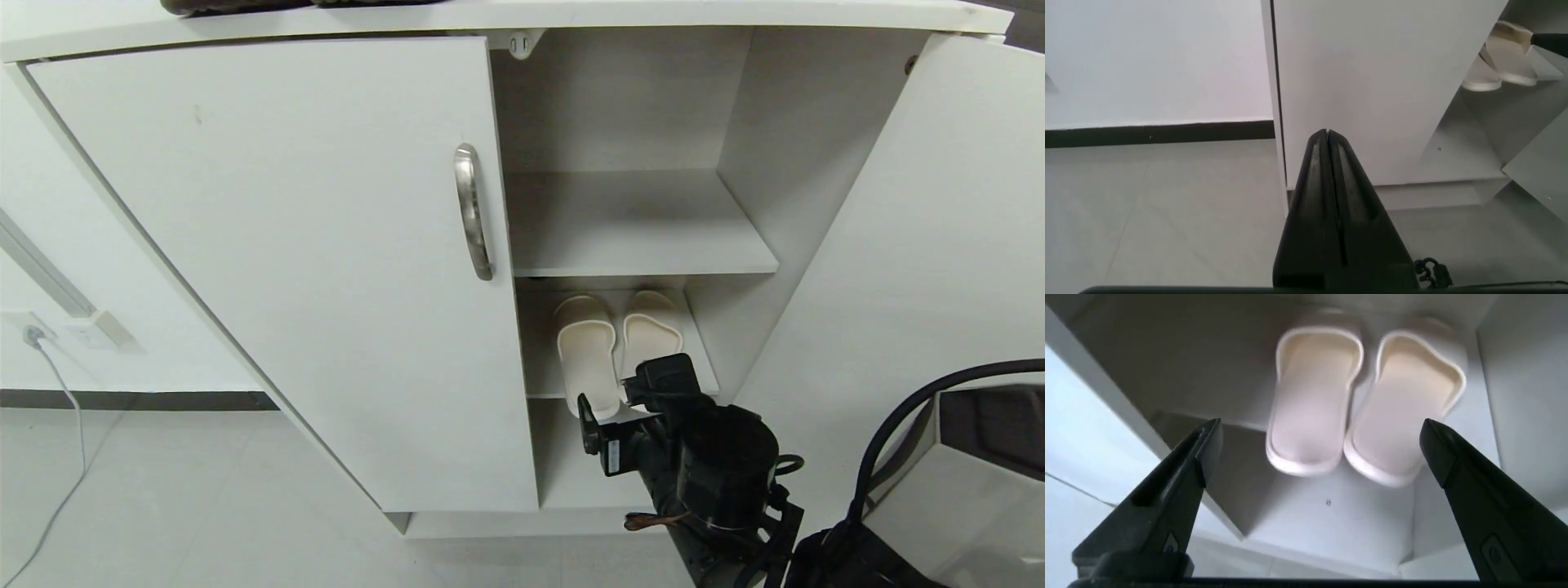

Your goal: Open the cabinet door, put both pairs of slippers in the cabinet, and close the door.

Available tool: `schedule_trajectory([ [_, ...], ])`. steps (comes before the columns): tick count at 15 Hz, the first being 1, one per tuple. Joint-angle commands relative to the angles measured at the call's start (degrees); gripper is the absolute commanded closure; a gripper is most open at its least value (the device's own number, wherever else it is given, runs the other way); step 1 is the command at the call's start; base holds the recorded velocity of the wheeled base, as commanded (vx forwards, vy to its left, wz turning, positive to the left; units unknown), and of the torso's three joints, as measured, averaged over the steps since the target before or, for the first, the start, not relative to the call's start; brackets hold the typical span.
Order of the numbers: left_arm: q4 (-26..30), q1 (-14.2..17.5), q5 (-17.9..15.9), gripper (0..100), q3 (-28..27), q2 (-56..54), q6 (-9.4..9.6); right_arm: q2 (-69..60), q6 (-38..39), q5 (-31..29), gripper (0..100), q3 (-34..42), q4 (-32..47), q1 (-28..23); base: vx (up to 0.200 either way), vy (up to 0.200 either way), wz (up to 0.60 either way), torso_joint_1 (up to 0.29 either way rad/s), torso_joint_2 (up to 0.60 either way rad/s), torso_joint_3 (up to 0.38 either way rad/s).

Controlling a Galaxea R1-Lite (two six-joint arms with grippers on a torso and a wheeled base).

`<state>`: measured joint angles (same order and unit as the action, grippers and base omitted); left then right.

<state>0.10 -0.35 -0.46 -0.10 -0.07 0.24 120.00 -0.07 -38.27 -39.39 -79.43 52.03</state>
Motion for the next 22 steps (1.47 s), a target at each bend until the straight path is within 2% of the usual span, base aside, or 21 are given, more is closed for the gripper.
schedule_trajectory([
  [1,0.0,0.0,0.0,100,0.0,0.1,0.02,0.0,0.0,0.0,0,0.1,0.0,0.1,-0.200,0.000,0.00,0.007,0.00,0.007],
  [3,0.0,0.0,0.0,100,0.0,0.1,-0.16,0.1,0.0,0.0,0,0.1,-0.1,0.1,-0.200,0.000,0.00,-0.002,0.00,0.002],
  [13,0.0,0.0,-0.1,100,0.0,0.1,0.02,0.0,0.0,0.2,0,0.5,-1.2,-0.1,0.000,0.000,0.00,0.000,0.00,0.000],
  [22,0.0,0.0,-0.1,100,0.0,0.1,-0.07,0.1,0.0,0.2,0,1.0,-1.4,-0.2,0.000,0.000,0.00,0.002,0.00,0.175],
])
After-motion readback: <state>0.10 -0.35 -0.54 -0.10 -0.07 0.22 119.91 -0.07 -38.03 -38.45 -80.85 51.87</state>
